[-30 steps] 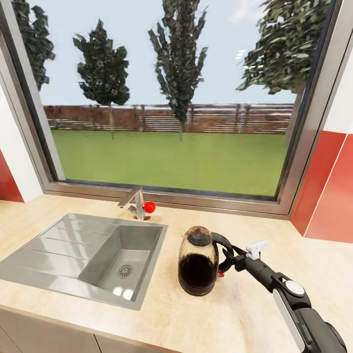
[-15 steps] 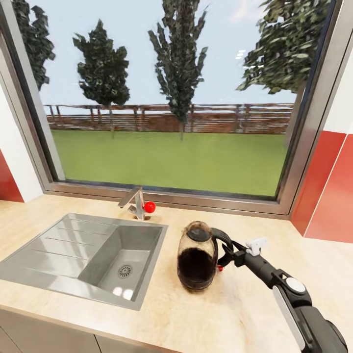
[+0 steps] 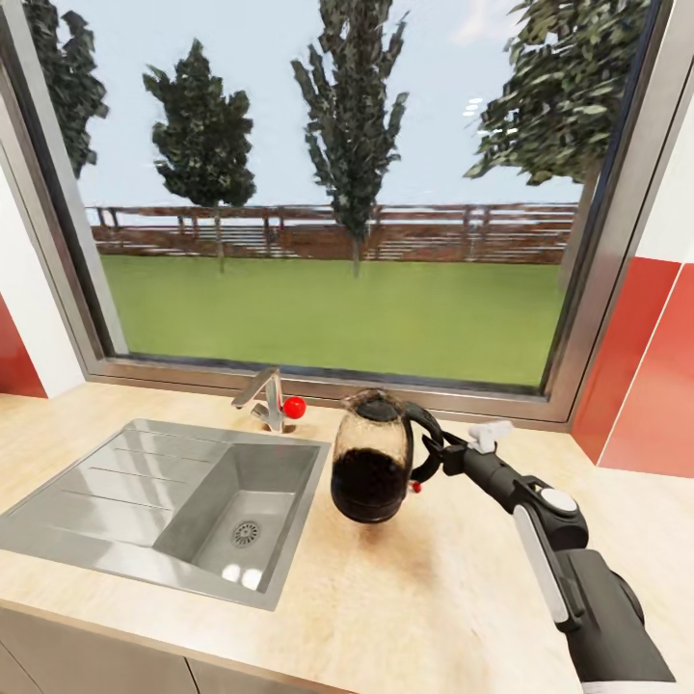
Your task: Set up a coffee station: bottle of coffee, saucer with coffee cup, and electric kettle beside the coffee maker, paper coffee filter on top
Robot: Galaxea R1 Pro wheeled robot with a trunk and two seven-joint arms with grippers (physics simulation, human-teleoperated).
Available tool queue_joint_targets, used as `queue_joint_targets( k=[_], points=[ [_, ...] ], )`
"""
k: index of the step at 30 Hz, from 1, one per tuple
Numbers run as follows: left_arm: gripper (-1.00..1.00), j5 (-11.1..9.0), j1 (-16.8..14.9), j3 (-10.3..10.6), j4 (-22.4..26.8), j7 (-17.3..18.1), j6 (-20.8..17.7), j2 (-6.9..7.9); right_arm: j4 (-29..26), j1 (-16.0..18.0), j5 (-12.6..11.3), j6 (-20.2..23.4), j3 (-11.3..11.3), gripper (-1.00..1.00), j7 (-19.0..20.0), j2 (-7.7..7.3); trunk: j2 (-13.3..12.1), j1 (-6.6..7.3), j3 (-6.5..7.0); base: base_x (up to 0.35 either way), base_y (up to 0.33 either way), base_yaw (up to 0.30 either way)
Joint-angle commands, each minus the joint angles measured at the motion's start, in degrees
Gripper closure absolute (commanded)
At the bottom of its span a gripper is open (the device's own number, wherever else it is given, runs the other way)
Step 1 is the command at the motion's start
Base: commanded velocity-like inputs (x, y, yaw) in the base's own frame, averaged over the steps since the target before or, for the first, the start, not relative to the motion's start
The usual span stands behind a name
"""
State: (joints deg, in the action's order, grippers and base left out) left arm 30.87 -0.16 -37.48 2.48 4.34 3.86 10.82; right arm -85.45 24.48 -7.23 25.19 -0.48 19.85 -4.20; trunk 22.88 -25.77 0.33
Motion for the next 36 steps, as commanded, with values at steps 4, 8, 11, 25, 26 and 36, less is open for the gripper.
queue_joint_targets(
  k=[4, 8, 11, 25, 26, 36],
  points=[
    [-1.0, 0.43, -0.01, -0.83, 0.14, 0.14, 0.23, -0.03, -0.02, 0.29, -0.77, 1.05, -0.01, 1.0, -0.15, 0.23, 0.05, -0.02, -0.02, 0.0, 0.0, 0.0],
    [-1.0, 0.35, -0.01, -1.11, 0.45, 0.12, 0.25, -0.19, -0.04, 0.31, -0.77, 1.08, 0.1, 1.0, -0.09, 0.24, 0.05, -0.02, -0.02, -0.002, 0.002, 0.0],
    [-1.0, 0.18, -0.01, -1.32, 0.71, 0.08, 0.27, -0.32, -0.42, 0.31, -0.84, 1.08, 0.04, 1.0, 0.0, 0.24, 0.05, -0.02, -0.02, -0.114, 0.146, 0.0],
    [-1.0, 0.15, -0.19, -1.41, 0.86, -0.06, 0.27, -0.45, -0.67, 0.31, -0.85, 1.09, 0.21, 1.0, 0.02, 0.24, 0.05, -0.02, -0.02, -0.094, 0.275, 0.094],
    [-1.0, 0.15, -0.19, -1.41, 0.85, -0.07, 0.27, -0.45, -0.68, 0.31, -0.85, 1.09, 0.21, 1.0, 0.02, 0.24, 0.05, -0.02, -0.02, 0.0, 0.306, 0.275],
    [-1.0, 0.16, -0.19, -1.4, 0.86, -0.08, 0.27, -0.45, -0.69, 0.31, -0.85, 1.09, 0.21, 1.0, 0.02, 0.24, 0.05, -0.02, -0.02, 0.0, 0.306, 0.277]
  ],
)
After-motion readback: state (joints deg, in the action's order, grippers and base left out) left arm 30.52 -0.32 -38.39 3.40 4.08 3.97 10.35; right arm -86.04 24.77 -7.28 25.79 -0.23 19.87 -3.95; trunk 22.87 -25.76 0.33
